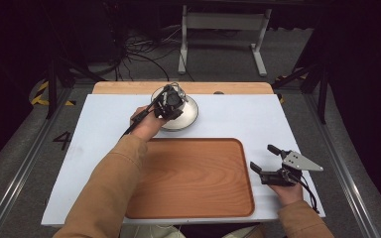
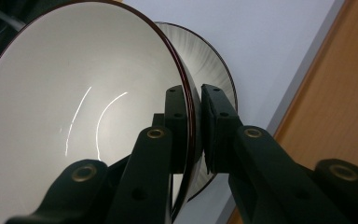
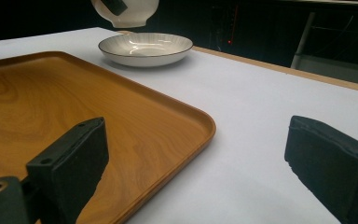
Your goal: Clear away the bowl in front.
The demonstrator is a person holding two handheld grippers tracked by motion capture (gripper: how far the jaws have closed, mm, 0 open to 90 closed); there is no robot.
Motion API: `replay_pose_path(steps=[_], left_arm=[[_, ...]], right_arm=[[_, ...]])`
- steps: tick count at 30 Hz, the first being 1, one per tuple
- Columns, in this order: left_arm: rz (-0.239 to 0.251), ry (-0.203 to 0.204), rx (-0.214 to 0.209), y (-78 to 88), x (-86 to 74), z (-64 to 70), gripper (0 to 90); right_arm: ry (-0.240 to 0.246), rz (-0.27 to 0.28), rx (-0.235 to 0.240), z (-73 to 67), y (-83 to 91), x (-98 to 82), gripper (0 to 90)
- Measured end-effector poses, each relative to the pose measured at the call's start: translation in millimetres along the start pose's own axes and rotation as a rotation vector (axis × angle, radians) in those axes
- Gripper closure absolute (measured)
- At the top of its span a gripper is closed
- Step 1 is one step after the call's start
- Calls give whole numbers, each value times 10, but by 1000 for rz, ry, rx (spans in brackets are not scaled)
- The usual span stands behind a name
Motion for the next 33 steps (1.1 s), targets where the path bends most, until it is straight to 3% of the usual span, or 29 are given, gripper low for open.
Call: replay_pose_path(steps=[5, 16, 22, 29, 33], left_arm=[[7, 19, 3, 118, 1, -23, 824], [46, -6, -17, 387, 12, 12, 823], [50, -18, -65, 516, 21, 195, 823], [52, -62, -122, 722, 36, 449, 823], [47, -60, -143, 803, 35, 542, 823]], right_arm=[[-1, -1, -2, 2, 1, -1, 66], [3, 1, -1, 1, 1, 1, 66], [3, 0, 0, 0, 1, 1, 66], [2, 0, 0, -2, 0, 0, 66], [2, -1, -1, -2, 1, 0, 66]])
Point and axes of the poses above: each handheld gripper's, and its own axes: y roughly backward along the jaws, x roughly out of its top, z roughly to its right, the point moved 8 cm from there along -y, roughly forward along the jaws, and after that the axes turned 6 degrees about x, right-handed, at the moved point
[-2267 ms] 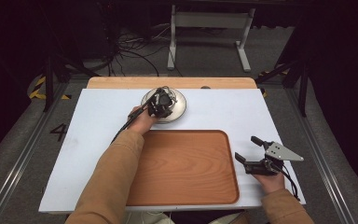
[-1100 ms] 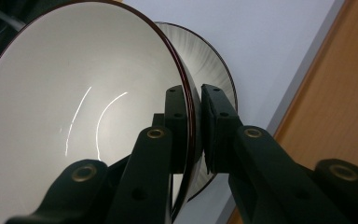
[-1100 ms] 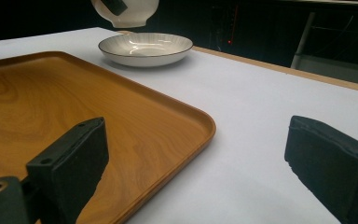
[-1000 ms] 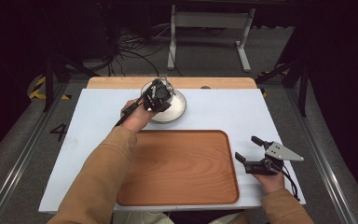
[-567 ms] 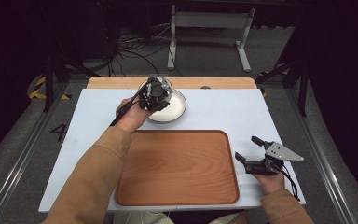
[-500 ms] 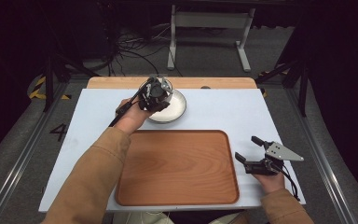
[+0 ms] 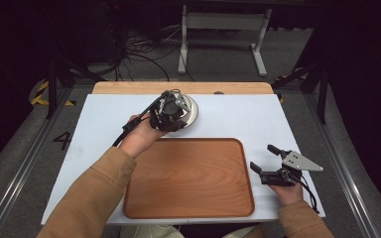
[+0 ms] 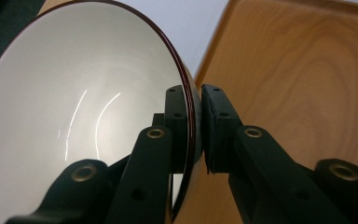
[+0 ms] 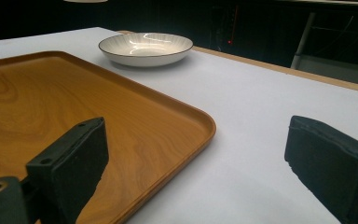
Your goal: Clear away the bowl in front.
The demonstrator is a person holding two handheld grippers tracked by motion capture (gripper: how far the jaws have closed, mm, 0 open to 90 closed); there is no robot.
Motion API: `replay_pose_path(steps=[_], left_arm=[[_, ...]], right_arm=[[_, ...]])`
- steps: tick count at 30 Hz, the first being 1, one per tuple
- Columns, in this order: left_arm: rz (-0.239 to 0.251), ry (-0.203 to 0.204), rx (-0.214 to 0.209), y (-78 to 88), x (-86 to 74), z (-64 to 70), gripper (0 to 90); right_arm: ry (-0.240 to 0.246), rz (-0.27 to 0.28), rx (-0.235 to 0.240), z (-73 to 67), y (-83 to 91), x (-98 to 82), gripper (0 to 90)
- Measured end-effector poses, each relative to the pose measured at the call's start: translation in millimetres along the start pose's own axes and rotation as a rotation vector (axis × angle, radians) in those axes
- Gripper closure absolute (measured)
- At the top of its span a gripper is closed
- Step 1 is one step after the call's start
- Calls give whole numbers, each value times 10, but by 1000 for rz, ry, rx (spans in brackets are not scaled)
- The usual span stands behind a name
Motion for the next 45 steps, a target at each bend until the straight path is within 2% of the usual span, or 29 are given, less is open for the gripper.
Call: replay_pose_path(steps=[8, 15, 25, 34, 45], left_arm=[[19, -53, -30, 150, -1, 236, 823], [28, -90, -48, 243, -6, 382, 823], [51, -174, -92, 388, 16, 621, 823], [65, -238, -132, 435, -17, 766, 823], [62, -262, -198, 357, -107, 909, 823]], right_arm=[[0, -1, 0, 0, -1, -1, 66], [1, -2, 1, 1, -3, -1, 66], [2, -1, 1, -1, -4, 0, 66], [1, -1, 1, 0, -4, 0, 66], [3, -1, 1, -1, -4, 0, 66]])
Point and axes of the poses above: each handheld gripper's, and its own axes: y roughly backward along the jaws, x roughly out of its top, z roughly to its right, the point moved 8 cm from there along -y, roughly forward along the jaws, and after that the axes turned 6 degrees about x, right-handed, at the moved point
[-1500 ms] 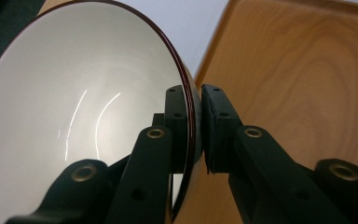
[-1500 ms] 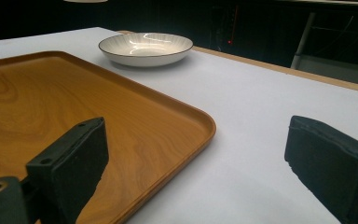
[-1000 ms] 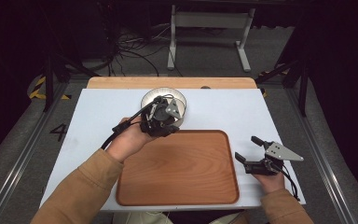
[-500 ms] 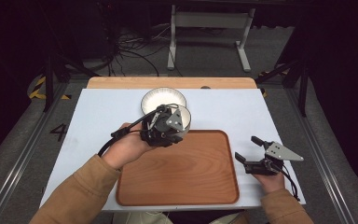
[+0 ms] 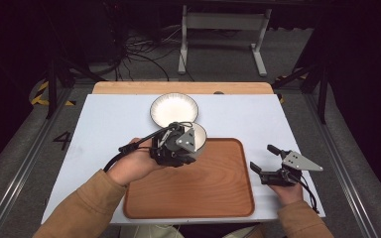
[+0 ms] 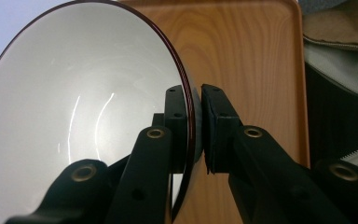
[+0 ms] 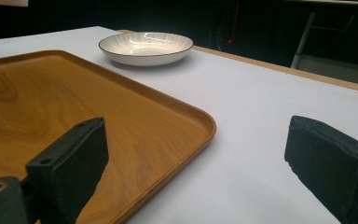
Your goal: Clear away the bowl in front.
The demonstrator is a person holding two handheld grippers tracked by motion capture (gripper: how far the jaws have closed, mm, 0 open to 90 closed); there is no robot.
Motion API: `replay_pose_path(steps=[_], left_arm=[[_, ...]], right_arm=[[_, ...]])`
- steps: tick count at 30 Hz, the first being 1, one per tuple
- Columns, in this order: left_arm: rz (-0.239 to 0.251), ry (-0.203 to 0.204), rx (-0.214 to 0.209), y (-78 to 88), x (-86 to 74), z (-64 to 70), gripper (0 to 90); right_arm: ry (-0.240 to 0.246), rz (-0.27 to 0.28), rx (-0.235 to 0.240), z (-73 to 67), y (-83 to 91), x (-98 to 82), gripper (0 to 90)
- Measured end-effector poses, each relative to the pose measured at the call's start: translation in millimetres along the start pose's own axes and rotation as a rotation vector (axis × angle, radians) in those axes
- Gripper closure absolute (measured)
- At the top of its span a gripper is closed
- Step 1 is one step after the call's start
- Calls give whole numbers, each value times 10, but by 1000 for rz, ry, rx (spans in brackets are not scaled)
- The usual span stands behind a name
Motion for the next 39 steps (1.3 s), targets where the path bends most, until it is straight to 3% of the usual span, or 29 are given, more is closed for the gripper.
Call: replay_pose_path(steps=[13, 24, 39], left_arm=[[-27, -19, -53, -174, -73, 133, 823], [-54, -8, -96, -366, -149, 192, 822], [-86, -2, -115, -562, -220, 230, 822]], right_arm=[[0, -1, -1, -2, 0, -1, 66], [0, 0, 0, 0, 0, 0, 66], [-3, 0, -1, 3, 1, 0, 66]])
Point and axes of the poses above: each handheld gripper's, and its own axes: y roughly backward along the jaws, x roughly out of its top, z roughly to its right, the point moved 8 cm from there along -y, roughly forward along the jaws, and after that the axes turned 6 degrees about x, right-handed, at the moved point
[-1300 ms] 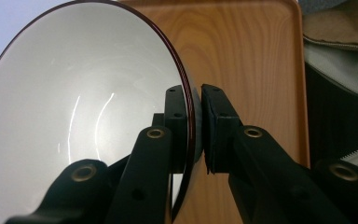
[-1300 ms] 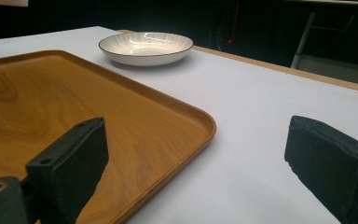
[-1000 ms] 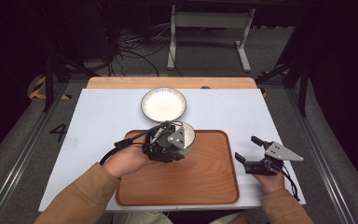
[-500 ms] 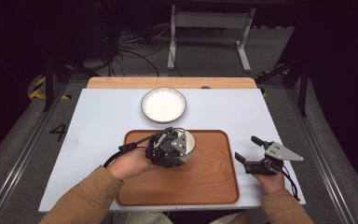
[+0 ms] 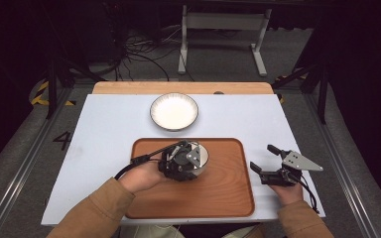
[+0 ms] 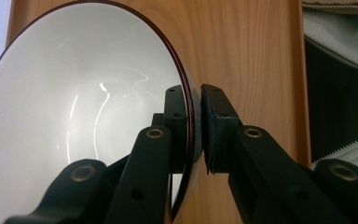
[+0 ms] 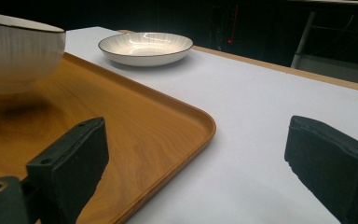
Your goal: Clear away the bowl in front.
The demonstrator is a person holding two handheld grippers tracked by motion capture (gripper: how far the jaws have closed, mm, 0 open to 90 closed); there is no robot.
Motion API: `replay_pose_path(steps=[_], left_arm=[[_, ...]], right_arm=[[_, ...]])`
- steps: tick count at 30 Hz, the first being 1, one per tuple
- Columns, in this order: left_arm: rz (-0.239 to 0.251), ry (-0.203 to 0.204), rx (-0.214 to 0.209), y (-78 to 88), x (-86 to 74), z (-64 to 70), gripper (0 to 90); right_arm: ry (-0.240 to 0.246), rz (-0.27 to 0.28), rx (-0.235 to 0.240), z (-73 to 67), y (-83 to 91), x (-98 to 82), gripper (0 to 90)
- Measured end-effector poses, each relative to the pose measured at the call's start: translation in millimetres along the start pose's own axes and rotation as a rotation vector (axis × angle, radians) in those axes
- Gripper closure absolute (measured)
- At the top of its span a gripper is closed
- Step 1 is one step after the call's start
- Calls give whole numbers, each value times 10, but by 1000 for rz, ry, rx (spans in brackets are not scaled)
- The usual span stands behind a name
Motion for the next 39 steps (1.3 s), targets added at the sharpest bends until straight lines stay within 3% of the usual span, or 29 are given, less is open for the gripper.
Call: replay_pose_path(steps=[11, 20, 26, 39], left_arm=[[-24, 10, -7, -115, -38, 20, 821], [-42, -1, -6, -157, -70, 22, 821], [-46, 18, -13, -172, -86, 38, 820], [-49, 18, -25, -190, -101, 58, 814]], right_arm=[[1, 0, 0, 0, 0, 0, 66], [2, 0, 0, -2, -1, 0, 67], [2, 0, 1, -3, -2, 0, 68], [2, -1, 0, -4, -2, -1, 68]])
Point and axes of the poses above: each handheld gripper's, and its own axes: y roughly backward along the jaws, x roughly out of its top, z roughly to its right, the point moved 8 cm from there along -y, roughly forward along the jaws, and after that the axes turned 6 degrees about x, right-handed, at the moved point
